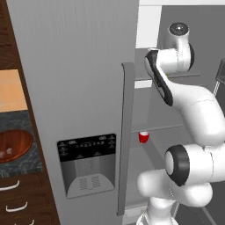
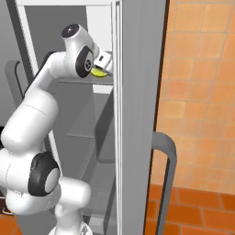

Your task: Grab a lemon wedge from the fridge and one ice cube from the ice bowl, and put them in the glass of lemonade.

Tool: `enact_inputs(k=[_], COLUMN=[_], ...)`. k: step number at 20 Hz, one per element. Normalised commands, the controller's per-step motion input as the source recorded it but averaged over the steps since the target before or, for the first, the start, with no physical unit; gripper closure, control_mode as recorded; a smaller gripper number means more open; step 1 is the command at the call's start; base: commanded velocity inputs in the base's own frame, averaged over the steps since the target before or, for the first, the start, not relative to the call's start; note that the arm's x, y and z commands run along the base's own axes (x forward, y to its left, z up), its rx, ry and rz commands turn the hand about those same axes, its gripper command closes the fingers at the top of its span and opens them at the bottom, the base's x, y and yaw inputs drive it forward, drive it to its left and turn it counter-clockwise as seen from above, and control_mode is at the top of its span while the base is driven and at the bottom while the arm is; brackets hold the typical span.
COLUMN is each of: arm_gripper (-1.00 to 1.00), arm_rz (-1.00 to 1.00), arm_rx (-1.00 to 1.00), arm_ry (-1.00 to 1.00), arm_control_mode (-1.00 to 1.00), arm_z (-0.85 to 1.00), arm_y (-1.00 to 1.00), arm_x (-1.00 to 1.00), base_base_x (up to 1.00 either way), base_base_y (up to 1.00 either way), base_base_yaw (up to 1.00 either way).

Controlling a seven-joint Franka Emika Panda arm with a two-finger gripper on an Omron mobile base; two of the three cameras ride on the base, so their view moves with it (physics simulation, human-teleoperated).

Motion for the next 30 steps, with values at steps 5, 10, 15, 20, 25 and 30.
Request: enact_inputs(k=[5,10,15,20,25,30], arm_gripper=[1.0,1.0,1.0,1.0,1.0,1.0], arm_rz=[0.09,0.11,0.08,0.0,0.0,0.0], arm_rx=[0.01,-0.01,-0.06,0.0,0.0,0.0], arm_ry=[-0.15,0.0,0.0,0.0,0.0,0.0], arm_control_mode=[-1.0,-1.0,-1.0,1.0,1.0,1.0], arm_z=[-0.28,0.0,-0.04,0.0,0.0,0.0], arm_y=[0.0,0.02,0.05,0.0,0.0,0.0], arm_x=[-1.0,-1.0,-1.0,0.0,0.0,0.0], base_base_x=[0.0,0.0,0.0,-0.99,-0.43,0.0], base_base_y=[0.0,0.0,0.0,0.36,0.96,1.0], base_base_yaw=[0.0,0.0,0.0,0.1,0.03,0.0])
